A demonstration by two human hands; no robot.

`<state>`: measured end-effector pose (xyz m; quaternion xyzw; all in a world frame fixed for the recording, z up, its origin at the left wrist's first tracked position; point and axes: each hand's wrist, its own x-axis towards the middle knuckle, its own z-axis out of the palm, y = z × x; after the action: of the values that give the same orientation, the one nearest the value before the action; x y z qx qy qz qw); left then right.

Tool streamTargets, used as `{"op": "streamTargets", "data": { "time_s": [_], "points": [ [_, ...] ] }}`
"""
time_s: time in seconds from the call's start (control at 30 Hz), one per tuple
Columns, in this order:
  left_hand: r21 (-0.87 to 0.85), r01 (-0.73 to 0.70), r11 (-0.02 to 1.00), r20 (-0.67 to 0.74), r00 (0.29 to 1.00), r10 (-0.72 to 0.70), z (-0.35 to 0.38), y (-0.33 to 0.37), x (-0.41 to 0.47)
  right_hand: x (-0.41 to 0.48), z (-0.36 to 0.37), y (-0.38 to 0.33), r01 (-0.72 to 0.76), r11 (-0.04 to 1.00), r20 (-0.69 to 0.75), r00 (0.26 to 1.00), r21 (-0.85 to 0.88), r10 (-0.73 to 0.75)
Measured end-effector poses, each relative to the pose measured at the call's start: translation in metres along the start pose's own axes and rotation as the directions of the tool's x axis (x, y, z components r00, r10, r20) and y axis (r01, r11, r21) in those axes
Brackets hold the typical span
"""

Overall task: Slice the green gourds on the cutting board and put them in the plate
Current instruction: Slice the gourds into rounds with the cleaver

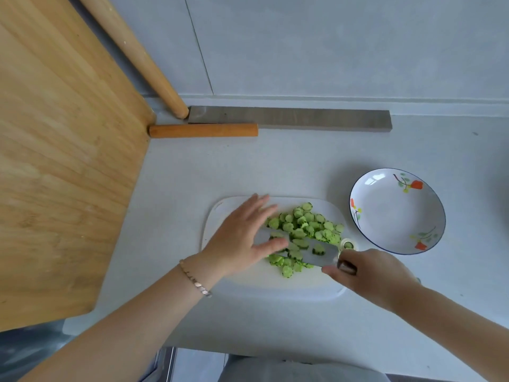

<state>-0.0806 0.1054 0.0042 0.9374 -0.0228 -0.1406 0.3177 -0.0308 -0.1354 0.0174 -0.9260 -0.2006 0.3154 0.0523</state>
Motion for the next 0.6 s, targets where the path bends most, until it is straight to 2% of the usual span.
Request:
{"op": "streamTargets", "data": {
  "time_s": [0.03, 0.1, 0.2, 0.27, 0.4, 0.5, 0.6],
  "points": [
    [0.111, -0.006, 0.994, 0.129, 0.992, -0.009, 0.005, 0.000, 0.002, 0.000, -0.002, -0.001, 0.018, 0.997, 0.026, 1.000, -0.075, -0.016],
    [0.212, -0.024, 0.977, 0.278, 0.960, -0.037, 0.017, -0.001, 0.007, 0.001, -0.005, -0.001, 0.090, 0.983, 0.056, 0.995, -0.160, -0.082],
    [0.211, -0.011, 0.977, 0.386, 0.919, -0.073, 0.028, 0.002, 0.012, 0.002, 0.002, 0.004, 0.221, 0.953, 0.056, 0.975, -0.205, -0.214],
    [0.221, -0.053, 0.974, 0.442, 0.895, -0.052, 0.033, 0.008, 0.013, 0.003, 0.007, 0.008, 0.241, 0.947, 0.064, 0.970, -0.213, -0.233],
    [0.236, -0.097, 0.967, 0.462, 0.886, -0.024, 0.043, 0.011, 0.018, 0.005, 0.016, 0.014, 0.291, 0.935, 0.047, 0.957, -0.204, -0.287],
    [0.230, -0.044, 0.972, 0.452, 0.889, -0.066, 0.047, 0.007, 0.027, 0.011, 0.024, 0.020, 0.387, 0.895, -0.028, 0.915, -0.222, -0.402],
    [0.216, 0.028, 0.976, 0.400, 0.909, -0.115, 0.051, -0.001, 0.039, 0.014, 0.025, 0.022, 0.431, 0.864, -0.038, 0.889, -0.261, -0.456]
  ]
}}
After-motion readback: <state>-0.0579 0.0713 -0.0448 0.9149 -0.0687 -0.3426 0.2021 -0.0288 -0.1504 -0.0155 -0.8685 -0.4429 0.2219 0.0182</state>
